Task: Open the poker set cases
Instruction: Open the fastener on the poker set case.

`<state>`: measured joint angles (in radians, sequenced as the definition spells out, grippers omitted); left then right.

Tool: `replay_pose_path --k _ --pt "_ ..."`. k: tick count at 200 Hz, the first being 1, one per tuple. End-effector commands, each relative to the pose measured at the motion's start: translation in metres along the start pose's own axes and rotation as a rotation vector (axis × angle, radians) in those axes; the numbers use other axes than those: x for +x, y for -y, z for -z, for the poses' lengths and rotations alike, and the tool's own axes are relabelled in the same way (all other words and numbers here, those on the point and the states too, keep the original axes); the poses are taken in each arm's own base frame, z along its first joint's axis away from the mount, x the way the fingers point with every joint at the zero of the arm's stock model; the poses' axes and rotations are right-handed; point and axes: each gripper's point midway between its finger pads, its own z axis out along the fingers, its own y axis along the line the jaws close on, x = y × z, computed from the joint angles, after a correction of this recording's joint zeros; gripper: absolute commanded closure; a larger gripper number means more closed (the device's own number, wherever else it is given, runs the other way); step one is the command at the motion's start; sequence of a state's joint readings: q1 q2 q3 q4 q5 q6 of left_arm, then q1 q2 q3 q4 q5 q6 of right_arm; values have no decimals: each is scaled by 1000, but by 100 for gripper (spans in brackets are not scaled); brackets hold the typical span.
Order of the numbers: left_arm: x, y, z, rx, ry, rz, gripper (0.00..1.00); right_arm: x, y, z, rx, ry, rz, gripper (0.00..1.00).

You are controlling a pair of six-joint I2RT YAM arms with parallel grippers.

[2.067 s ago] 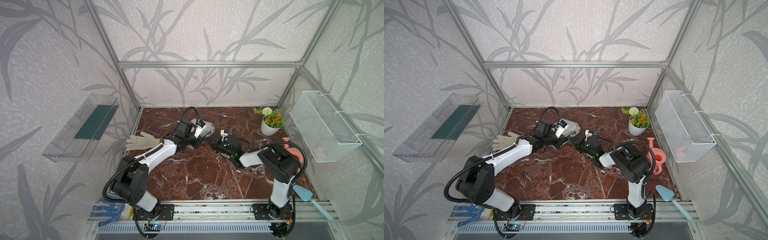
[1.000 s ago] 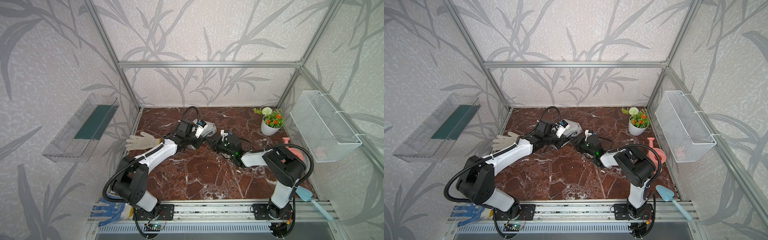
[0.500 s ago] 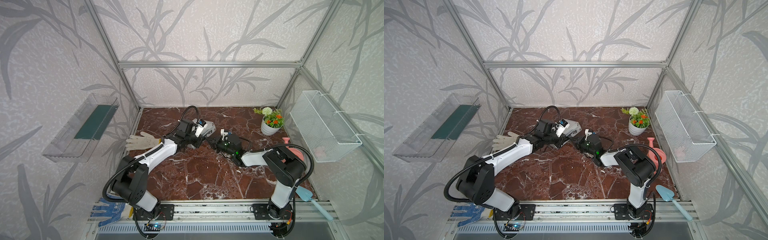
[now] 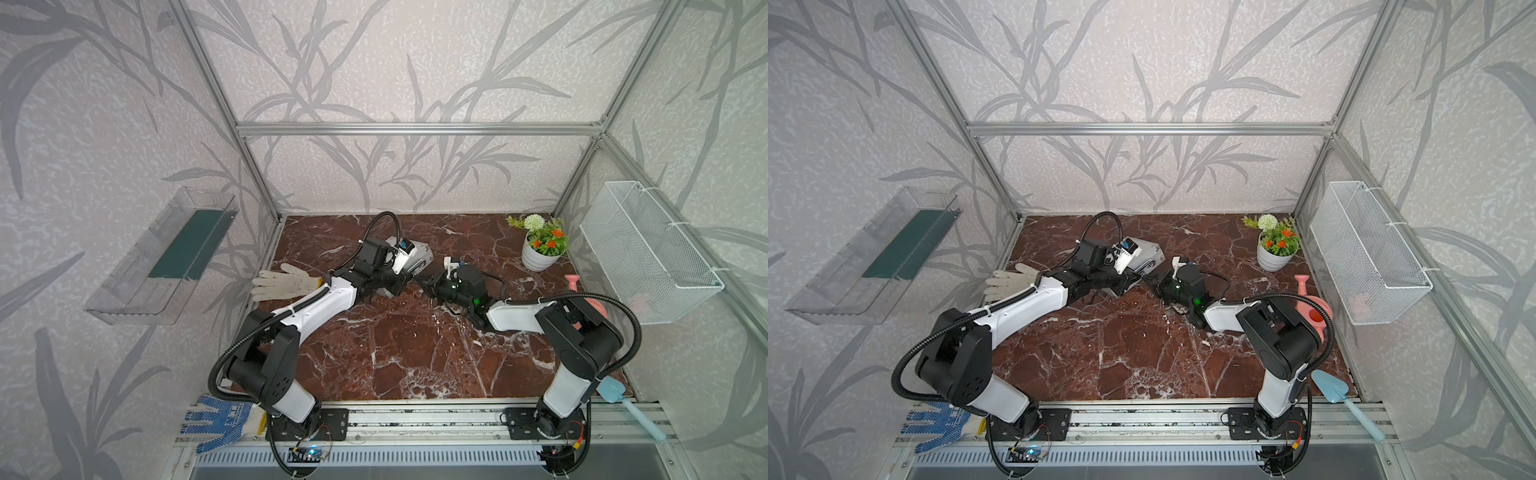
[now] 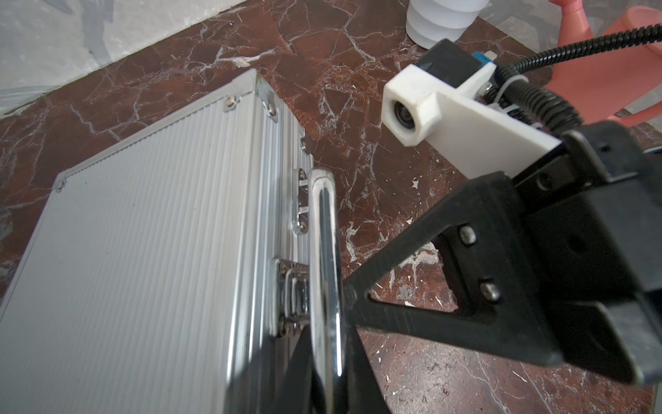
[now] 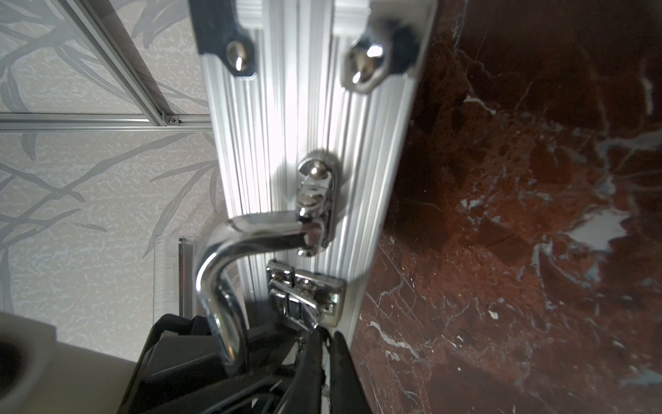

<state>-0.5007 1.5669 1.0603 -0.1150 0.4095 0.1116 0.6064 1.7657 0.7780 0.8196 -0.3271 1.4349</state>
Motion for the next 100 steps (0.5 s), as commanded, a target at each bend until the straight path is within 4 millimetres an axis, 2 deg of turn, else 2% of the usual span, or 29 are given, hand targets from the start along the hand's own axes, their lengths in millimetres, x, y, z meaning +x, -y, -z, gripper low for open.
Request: replay_pose_path --k 1,16,20,72,78,100 --pt "-32 44 4 180 98 -60 100 -14 -70 5 -170 36 100 91" --pt "-30 44 2 179 91 -62 100 -16 -69 4 -149 31 118 92" --pt "-29 45 1 179 87 -63 100 -16 -82 9 -171 36 133 91" --pt "-22 50 -9 192 64 -63 100 -26 -105 20 -188 48 195 91" --pt "-21 50 -9 193 62 -62 100 -26 -98 19 -157 42 186 91" --pt "-21 50 -9 187 62 -63 100 -26 -96 19 -150 35 184 91"
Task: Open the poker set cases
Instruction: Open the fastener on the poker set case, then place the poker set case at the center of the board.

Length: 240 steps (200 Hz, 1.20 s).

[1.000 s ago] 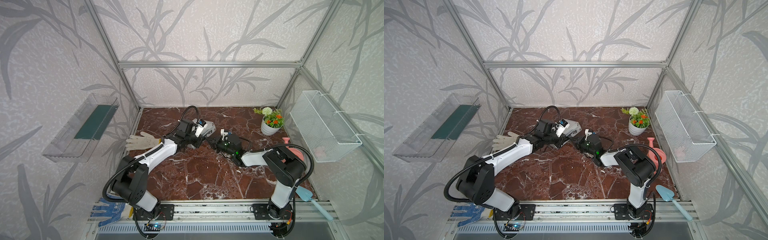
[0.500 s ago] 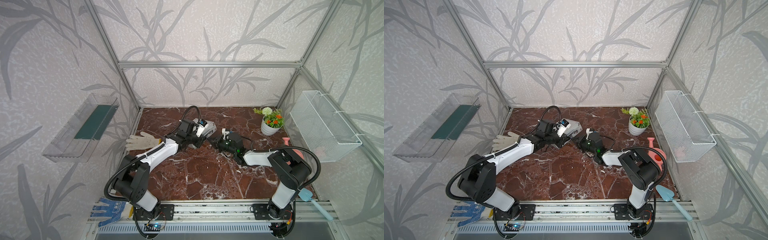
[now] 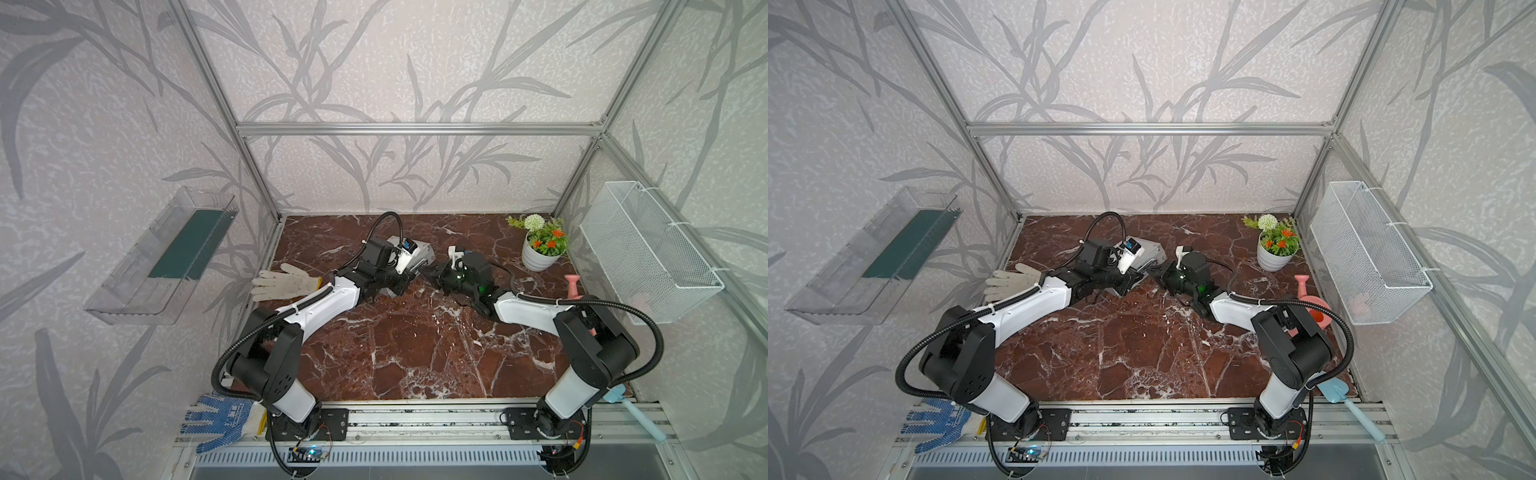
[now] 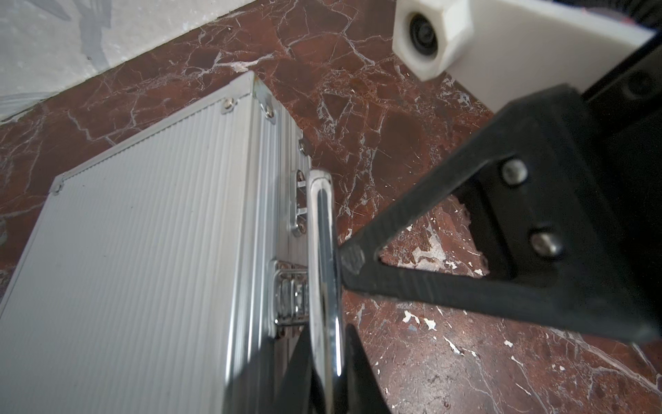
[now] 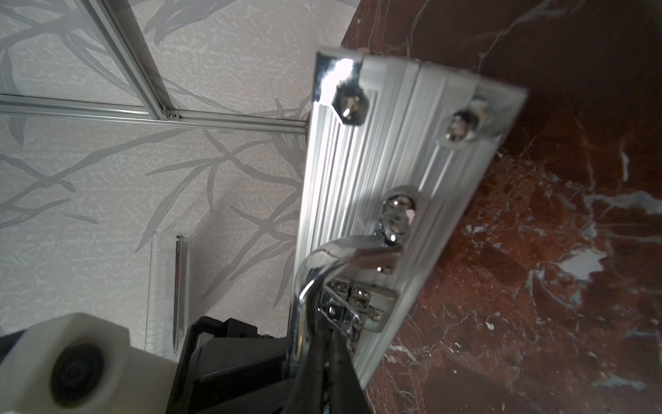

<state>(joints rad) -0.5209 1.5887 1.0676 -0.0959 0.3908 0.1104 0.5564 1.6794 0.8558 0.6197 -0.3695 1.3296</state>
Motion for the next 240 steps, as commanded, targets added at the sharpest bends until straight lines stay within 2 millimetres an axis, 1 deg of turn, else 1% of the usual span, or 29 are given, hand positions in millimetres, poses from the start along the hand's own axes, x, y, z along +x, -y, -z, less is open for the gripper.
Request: replay_pose_path --k 1,19,36,66,95,110,129,146,165,189,214,240 --pt "-20 46 -1 189 62 -50 100 -14 -69 9 -178 43 103 91" --pt "-21 45 0 181 66 -58 100 -12 -62 12 -158 37 104 90" --pt "-21 43 -1 177 64 -59 100 -13 -53 22 -118 38 120 87" --pt "-17 43 -3 176 56 -55 100 -17 -37 45 -42 31 152 77" --pt "-15 43 -4 173 50 -56 100 -13 -21 63 21 7 188 70" --pt "-9 41 -7 163 37 -55 100 -11 -5 72 64 -7 192 67" --pt "1 41 -12 166 11 -48 100 -14 14 85 107 -3 175 65" --pt "6 44 -15 174 8 -41 100 -20 31 99 143 15 155 65" --pt "8 48 -18 184 -1 -45 100 -26 41 113 190 34 168 65" --pt "15 53 -22 193 -21 -53 100 -39 49 130 238 64 187 64" --pt "28 58 -33 194 -55 -62 100 -55 56 143 243 90 166 63" --pt "49 65 -48 178 -125 -103 100 -61 58 154 281 99 192 63"
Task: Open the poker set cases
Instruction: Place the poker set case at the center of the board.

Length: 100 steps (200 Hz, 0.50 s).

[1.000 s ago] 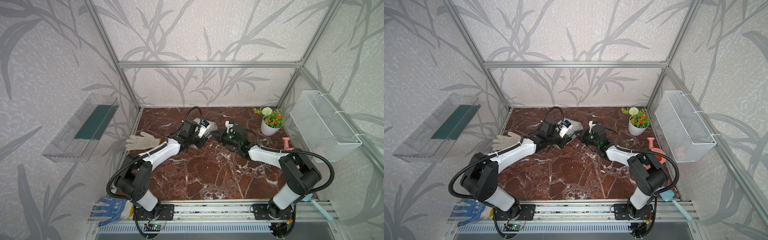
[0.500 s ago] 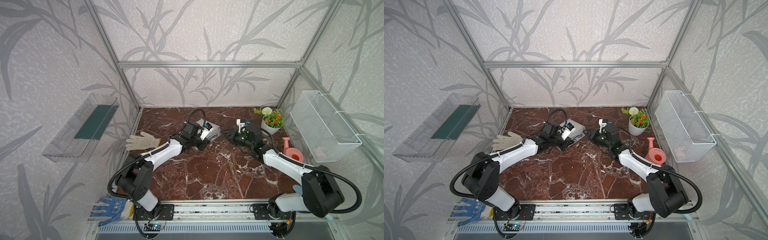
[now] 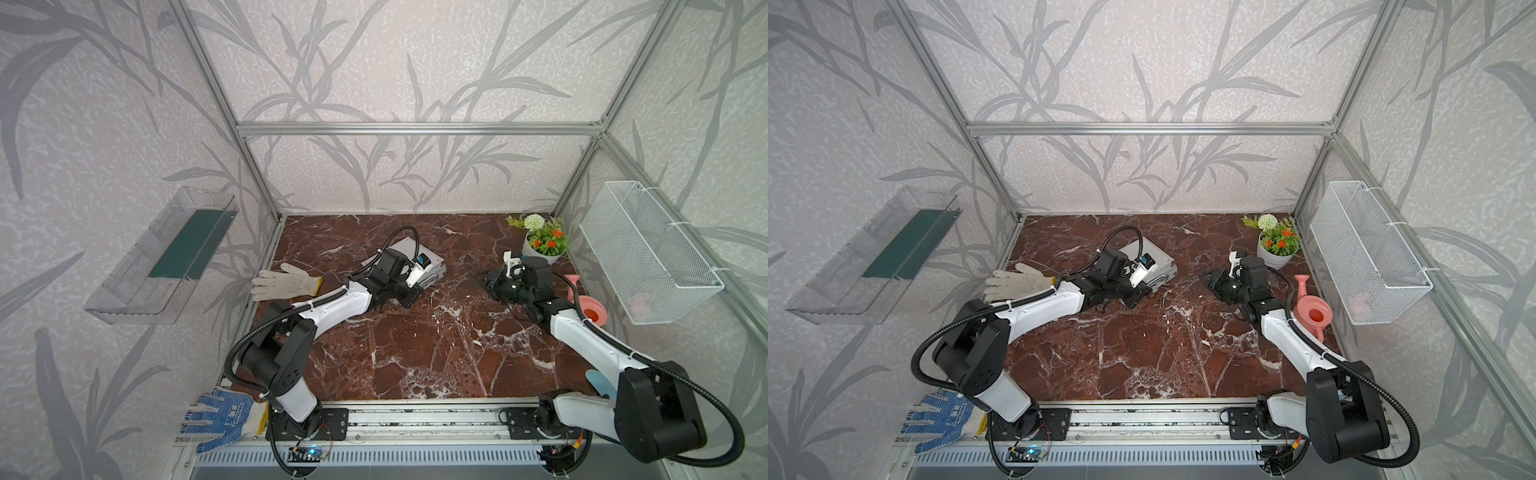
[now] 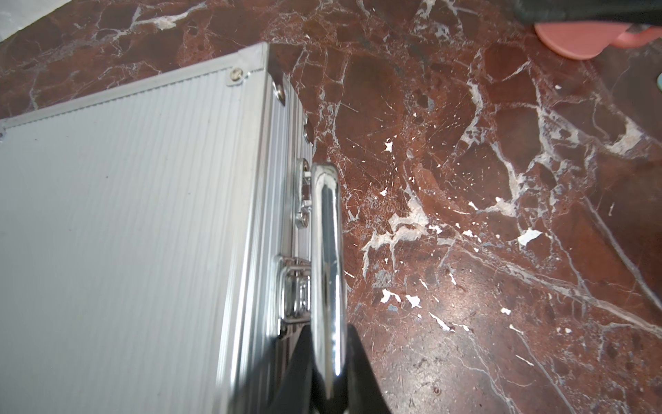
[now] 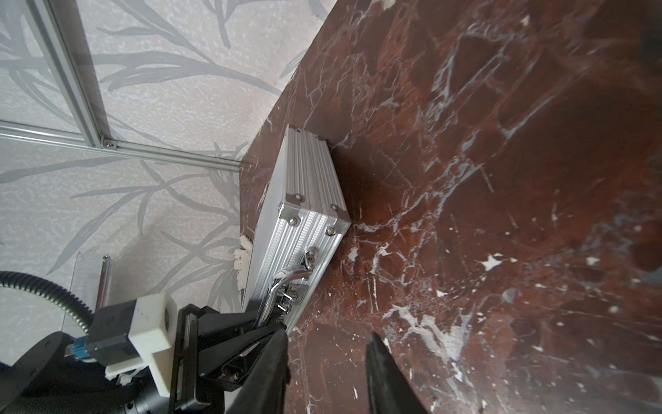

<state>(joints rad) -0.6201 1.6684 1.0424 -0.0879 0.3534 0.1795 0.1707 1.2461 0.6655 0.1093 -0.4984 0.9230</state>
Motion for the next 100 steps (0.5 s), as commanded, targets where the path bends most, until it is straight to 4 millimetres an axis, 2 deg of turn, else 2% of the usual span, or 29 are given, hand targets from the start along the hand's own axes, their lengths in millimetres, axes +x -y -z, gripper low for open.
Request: replay_pose_path --k 1,57,100 --pt "8 31 -19 125 -15 -7 100 1 1 10 25 -25 47 63" --pt "39 41 -37 95 -135 -69 100 -6 22 16 65 -5 29 63" --pt "48 49 -41 80 -149 -75 100 -11 26 20 84 4 43 63"
